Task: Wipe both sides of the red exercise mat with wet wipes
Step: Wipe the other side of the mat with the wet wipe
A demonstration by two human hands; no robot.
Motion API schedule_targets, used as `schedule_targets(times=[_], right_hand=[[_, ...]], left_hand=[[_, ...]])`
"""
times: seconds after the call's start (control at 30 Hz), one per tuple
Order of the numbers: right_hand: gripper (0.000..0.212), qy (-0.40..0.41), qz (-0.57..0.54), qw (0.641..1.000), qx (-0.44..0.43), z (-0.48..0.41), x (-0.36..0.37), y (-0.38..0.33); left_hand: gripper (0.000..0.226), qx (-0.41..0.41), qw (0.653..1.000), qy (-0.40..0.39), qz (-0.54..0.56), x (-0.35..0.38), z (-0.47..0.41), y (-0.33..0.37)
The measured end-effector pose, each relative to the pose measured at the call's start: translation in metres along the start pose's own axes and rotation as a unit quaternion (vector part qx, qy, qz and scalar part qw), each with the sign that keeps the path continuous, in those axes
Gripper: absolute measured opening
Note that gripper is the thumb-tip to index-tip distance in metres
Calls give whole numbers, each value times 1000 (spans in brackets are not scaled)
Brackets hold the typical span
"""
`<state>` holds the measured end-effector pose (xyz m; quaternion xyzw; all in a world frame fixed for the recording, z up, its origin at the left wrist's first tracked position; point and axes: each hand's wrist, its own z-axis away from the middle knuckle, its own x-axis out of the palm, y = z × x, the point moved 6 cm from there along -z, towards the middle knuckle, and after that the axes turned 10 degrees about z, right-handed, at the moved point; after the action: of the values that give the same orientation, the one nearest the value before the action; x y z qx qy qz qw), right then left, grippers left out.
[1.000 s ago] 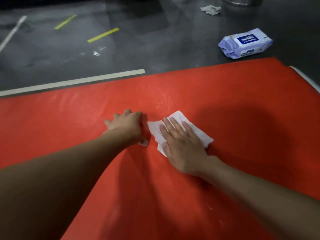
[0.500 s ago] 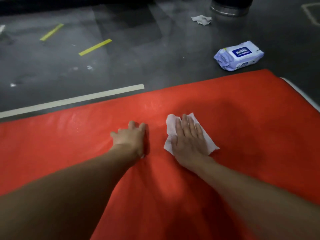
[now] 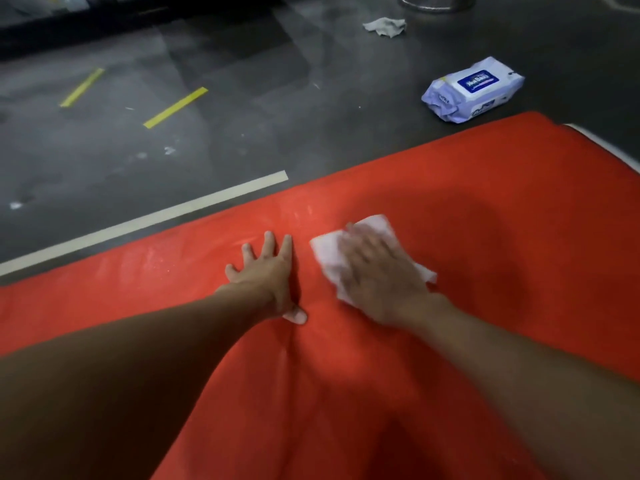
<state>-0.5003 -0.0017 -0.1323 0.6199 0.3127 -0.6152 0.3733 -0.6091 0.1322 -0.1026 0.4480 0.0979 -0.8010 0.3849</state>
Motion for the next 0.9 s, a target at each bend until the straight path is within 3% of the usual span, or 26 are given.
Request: schedule_targets(times=[0.07,0.1,0.23,0.27,0.37,0.4,0.5,0.53,0.63,0.8,0.9], right_hand=[[63,-4,-8,993,119,-6,0,11],[65,6,-28,990,137,-12,1,-1],[67,11,-15,1000,-19,-19,0,-12],[66,4,-5,1000,-8,-26,0,5],[64,-3,-30,989,143,-34,2,14],[65,12,-42,990,136,-37,4,-2],[66,15,-13,1000,2,-43,6,-16],[65,7,-13,1000,2,-53,6,-3],[65,0,-28,991,131,-70,8,20],[69,5,-14,1000,1,-87,11,12],[66,1,-25,987,161,-102,9,26]], left_hand=[[151,-1,1000,0,9,3,-2,-3],[151,-6,1000,1,13,4,-3,-5],[148,0,1000,-2,16,3,-5,-3],[148,0,1000,-3,15,3,-4,-3],[148,-7,1000,-11,15,4,-3,-1],[147,-8,1000,-14,13,4,-2,-1],[146,-6,1000,-13,4,3,-1,0],[146,-7,1000,-10,6,3,-1,-2],[146,-12,1000,-9,0,6,-3,0],[148,-14,1000,-9,4,9,-7,-1],[149,-18,1000,-9,6,11,-11,-1]])
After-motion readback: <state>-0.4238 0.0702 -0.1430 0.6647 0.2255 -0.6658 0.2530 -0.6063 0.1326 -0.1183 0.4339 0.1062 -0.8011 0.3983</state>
